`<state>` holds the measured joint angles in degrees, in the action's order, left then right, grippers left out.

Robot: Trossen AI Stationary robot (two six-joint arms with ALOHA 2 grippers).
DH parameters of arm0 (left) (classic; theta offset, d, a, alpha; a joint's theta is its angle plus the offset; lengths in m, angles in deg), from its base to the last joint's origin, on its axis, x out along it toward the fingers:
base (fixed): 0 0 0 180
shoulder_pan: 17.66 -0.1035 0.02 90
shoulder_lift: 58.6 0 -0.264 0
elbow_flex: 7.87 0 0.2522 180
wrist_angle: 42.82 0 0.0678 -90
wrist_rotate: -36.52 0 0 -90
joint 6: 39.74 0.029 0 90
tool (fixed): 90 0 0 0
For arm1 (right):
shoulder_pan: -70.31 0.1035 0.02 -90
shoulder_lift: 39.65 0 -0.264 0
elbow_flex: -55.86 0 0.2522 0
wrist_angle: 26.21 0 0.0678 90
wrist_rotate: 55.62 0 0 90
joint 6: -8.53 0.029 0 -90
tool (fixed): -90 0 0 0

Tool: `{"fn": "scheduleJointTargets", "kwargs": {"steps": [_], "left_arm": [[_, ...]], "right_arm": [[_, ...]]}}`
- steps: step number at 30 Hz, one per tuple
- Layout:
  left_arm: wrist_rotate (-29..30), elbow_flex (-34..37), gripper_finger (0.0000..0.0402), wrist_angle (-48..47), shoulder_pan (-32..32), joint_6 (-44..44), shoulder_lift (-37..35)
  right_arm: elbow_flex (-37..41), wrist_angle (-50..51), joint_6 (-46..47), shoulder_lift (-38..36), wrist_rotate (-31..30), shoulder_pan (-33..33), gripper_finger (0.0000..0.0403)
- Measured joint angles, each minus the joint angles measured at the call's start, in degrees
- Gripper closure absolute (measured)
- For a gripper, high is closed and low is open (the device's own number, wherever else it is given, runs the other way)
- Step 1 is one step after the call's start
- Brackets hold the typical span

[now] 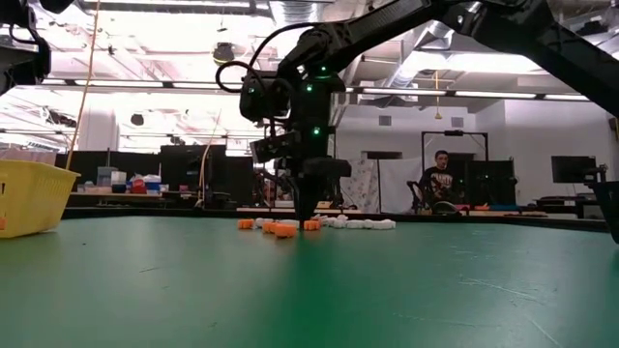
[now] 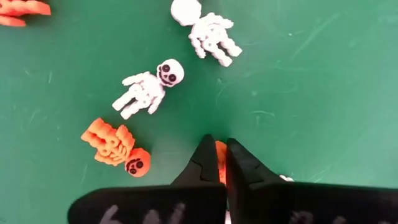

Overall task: Sort Halloween decoration
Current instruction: Put the orange skeleton model into the yellow bin

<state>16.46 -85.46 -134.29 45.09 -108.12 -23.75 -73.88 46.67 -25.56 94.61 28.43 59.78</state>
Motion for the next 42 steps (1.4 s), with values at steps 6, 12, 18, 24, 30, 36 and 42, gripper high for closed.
{"fn": "scheduleJointTargets", "kwargs": {"steps": [6,12,18,24,30,36,42], "left_arm": [[0.00,0.00,0.0176,0.00,0.00,0.02,0.00],[0.04,0.00,0.0176,0.00,-0.01,0.02,0.00],[0.07,0.00,0.0176,-0.01,0.01,0.02,0.00],[0.20,0.00,0.0176,0.00,0.01,0.02,0.00],[0.20,0.00,0.0176,0.00,0.01,0.02,0.00],[0.53,0.00,0.0176,0.02,0.00,0.02,0.00],[1.27,0.00,0.0176,0.02,0.01,0.01,0.00]], "right_arm": [[-0.86,0.45,3.00,-0.02,-0.03,0.00,0.0398],[-4.74,0.26,4.30,0.04,-0.21,0.61,0.0400],[-10.21,-2.72,6.07,0.02,0.34,2.46,0.0401],[-13.89,-12.67,8.97,-0.07,2.94,5.57,0.0401],[-14.12,-25.70,9.40,-0.07,4.25,9.78,0.0401],[-14.08,-39.57,13.59,0.01,10.70,12.35,0.0401],[-14.03,-50.80,19.64,0.07,15.41,12.90,0.0401]]}}
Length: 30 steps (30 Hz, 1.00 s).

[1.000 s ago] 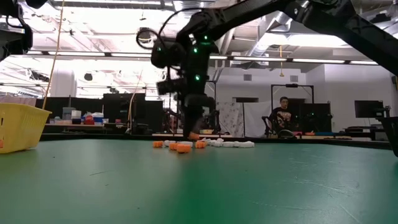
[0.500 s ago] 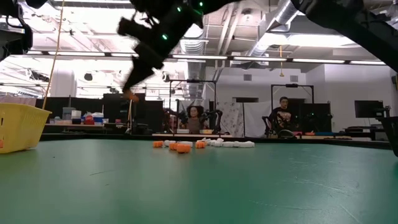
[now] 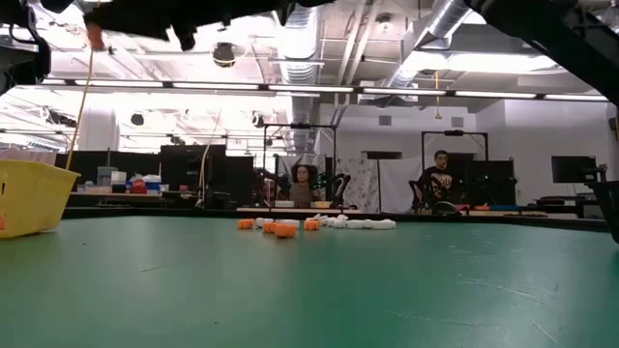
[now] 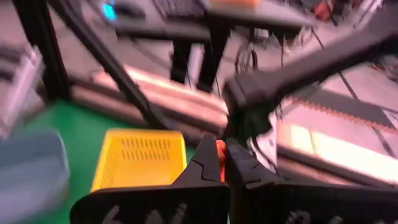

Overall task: Sort Halloween decoration
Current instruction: Put the orange skeleton model into the yellow bin

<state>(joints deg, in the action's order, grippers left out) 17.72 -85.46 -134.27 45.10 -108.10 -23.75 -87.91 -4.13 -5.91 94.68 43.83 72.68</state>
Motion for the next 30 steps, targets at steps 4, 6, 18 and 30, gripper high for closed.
{"fn": "scheduleJointTargets", "kwargs": {"steps": [4,6,18,30], "left_arm": [[-0.02,0.00,0.0176,0.00,0.00,-1.21,0.00],[-0.02,0.00,0.0176,0.04,0.00,-1.34,0.00],[-0.02,0.00,0.0176,0.31,-0.02,-1.54,0.00],[-0.04,0.00,0.0176,0.37,0.00,-1.54,0.02]], "right_arm": [[0.00,-5.36,3.53,0.00,4.79,-0.04,0.0401],[-0.04,-8.31,5.25,1.12,6.50,0.11,0.0401],[0.11,-20.60,17.64,9.57,12.39,2.11,0.0401],[-0.07,-24.51,25.08,14.64,15.02,1.54,0.0401]]}}
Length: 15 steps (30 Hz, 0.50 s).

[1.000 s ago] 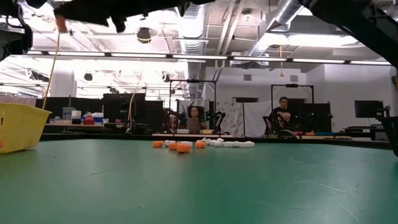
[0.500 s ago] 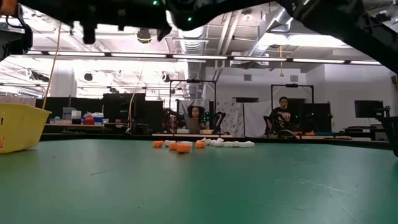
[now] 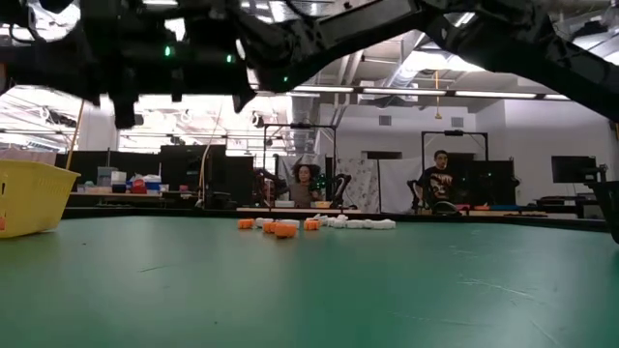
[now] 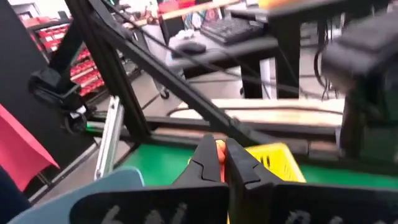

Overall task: Sort Halloween decoration
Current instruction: Put the orange skeleton model into the yellow bin

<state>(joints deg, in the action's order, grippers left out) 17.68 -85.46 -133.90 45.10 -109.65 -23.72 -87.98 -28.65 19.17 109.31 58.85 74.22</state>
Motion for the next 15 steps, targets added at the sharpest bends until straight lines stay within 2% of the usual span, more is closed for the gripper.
{"fn": "scheduleJointTargets", "kwargs": {"steps": [9,15], "left_arm": [[0.02,0.00,0.0176,-0.15,0.00,0.02,0.00],[0.02,0.00,0.0176,-0.31,-0.01,0.23,0.00]], "right_arm": [[0.05,1.18,-0.53,2.11,-0.21,0.08,0.0401],[0.14,7.92,-4.11,2.37,-0.60,0.31,0.0401]]}}
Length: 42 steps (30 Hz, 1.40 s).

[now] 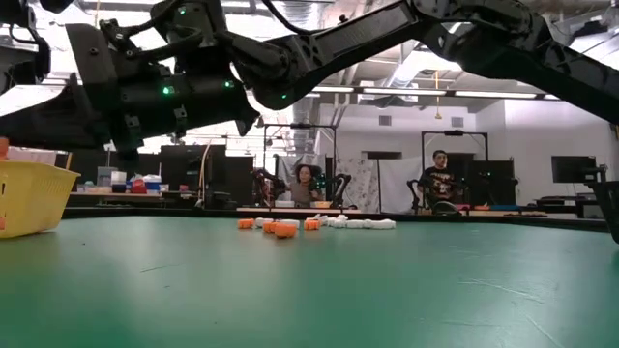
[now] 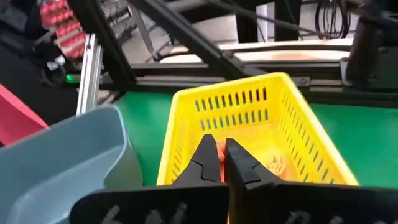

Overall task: Sort Halloween decoration
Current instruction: Put the orange skeleton model into the yellow bin

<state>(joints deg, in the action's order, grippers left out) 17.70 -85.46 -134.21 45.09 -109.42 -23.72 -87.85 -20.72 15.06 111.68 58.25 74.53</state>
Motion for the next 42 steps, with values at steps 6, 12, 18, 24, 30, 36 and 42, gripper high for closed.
{"fn": "scheduleJointTargets", "kwargs": {"steps": [6,12,18,24,30,36,42], "left_arm": [[1.34,0.00,0.0176,-0.04,0.00,0.20,0.00],[1.64,0.00,0.0176,-0.04,0.01,0.17,0.00],[1.64,0.00,0.0176,-0.04,0.01,0.07,0.00],[1.66,0.00,0.0176,-0.04,0.00,0.19,0.00],[1.70,0.00,0.0176,-0.04,0.01,0.88,0.00],[1.70,0.00,0.0176,-0.04,0.00,0.93,0.00],[1.60,0.00,0.0176,-0.04,-0.01,2.89,0.00]], "right_arm": [[-0.01,0.98,-0.45,-0.05,-0.02,0.34,0.0374],[-0.02,1.58,-0.55,-0.07,-0.39,0.19,0.0315],[-0.02,2.05,0.03,-0.31,-0.36,0.10,0.0276],[-0.02,4.28,0.50,-5.65,0.09,-2.68,0.0260],[-0.07,16.83,-2.71,-13.21,0.25,-7.39,0.0266],[-0.10,41.62,-15.04,-22.07,-0.83,-11.78,0.0276],[-0.02,68.03,-23.07,-30.84,-9.61,-14.91,0.0281]]}}
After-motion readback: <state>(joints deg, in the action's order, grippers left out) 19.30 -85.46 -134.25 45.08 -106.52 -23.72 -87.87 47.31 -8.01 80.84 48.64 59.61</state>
